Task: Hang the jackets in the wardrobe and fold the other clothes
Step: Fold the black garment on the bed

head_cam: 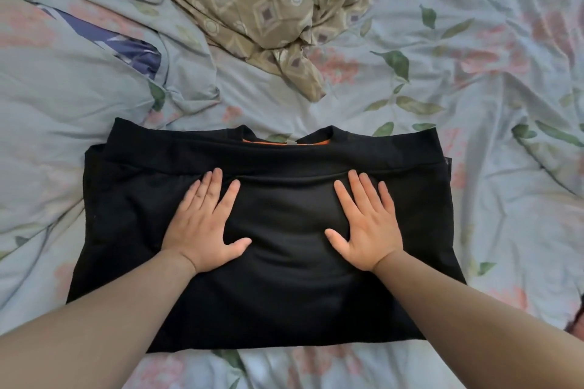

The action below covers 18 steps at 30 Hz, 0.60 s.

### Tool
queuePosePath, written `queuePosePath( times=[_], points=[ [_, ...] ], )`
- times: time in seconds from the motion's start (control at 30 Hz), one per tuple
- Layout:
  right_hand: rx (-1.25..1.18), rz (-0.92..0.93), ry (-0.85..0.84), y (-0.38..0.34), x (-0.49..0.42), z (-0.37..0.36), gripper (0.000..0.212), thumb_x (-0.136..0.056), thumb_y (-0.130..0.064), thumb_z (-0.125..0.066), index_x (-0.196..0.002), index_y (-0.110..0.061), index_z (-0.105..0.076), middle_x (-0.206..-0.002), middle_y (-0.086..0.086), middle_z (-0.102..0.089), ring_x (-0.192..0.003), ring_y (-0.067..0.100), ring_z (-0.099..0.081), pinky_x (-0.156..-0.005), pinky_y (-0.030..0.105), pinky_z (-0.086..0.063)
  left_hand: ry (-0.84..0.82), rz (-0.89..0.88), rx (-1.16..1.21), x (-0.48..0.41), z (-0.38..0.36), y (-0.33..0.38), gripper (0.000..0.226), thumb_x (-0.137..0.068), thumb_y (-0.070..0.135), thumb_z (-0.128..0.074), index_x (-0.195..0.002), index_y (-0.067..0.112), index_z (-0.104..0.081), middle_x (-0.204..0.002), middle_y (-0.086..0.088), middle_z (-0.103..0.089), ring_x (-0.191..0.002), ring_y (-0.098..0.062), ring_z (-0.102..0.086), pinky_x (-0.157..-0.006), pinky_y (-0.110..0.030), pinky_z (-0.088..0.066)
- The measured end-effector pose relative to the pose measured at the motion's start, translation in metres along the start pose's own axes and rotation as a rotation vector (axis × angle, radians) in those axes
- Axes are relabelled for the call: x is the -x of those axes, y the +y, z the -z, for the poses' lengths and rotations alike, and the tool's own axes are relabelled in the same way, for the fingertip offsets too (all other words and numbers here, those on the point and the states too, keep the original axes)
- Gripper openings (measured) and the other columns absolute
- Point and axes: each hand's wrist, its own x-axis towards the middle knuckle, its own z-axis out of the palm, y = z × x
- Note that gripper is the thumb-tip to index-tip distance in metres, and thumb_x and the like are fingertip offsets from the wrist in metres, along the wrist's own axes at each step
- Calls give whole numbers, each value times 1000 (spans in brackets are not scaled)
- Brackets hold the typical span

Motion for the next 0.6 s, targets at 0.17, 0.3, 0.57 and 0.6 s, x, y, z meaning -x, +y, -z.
queuePosePath(
  times=[0.17,0.3,0.57,0.6],
  points=[
    [-38,-3,-1,-3,2,12,79,-89,-64,-42,-154,-20,-31,-162,12,-25,-149,30,-23,-122,50,-10,50,-15,2,7,8,0,107,-73,76,-39,-155,10,-15,-160,-23,-11,-149,-31,-17,-123,-38,0],
    [-93,-161,46,17,31,21,64,-96,-52,-37,-151,-21,-40,-159,9,-33,-148,27,-27,-122,48,-11,91,-5,69,21,14,0,94,-84,72,-36,-155,15,-10,-162,-10,-6,-150,-21,-5,-122,-31,9],
    [-680,-931,118,76,79,54,69,-87,-32,-70,-147,-16,-40,-141,13,-52,-129,31,-51,-108,42,-38,97,-77,231,78,15,46,78,-88,54,-42,-151,7,-36,-159,-10,-28,-148,-22,-22,-122,-32,-4],
    [-824,-1050,96,79,74,62,74,-87,-35,-71,-150,-16,-37,-139,11,-55,-124,28,-55,-107,39,-40,104,-124,246,70,19,56,78,-88,54,-45,-152,8,-35,-161,-8,-25,-149,-21,-18,-123,-33,-7]
  ],
)
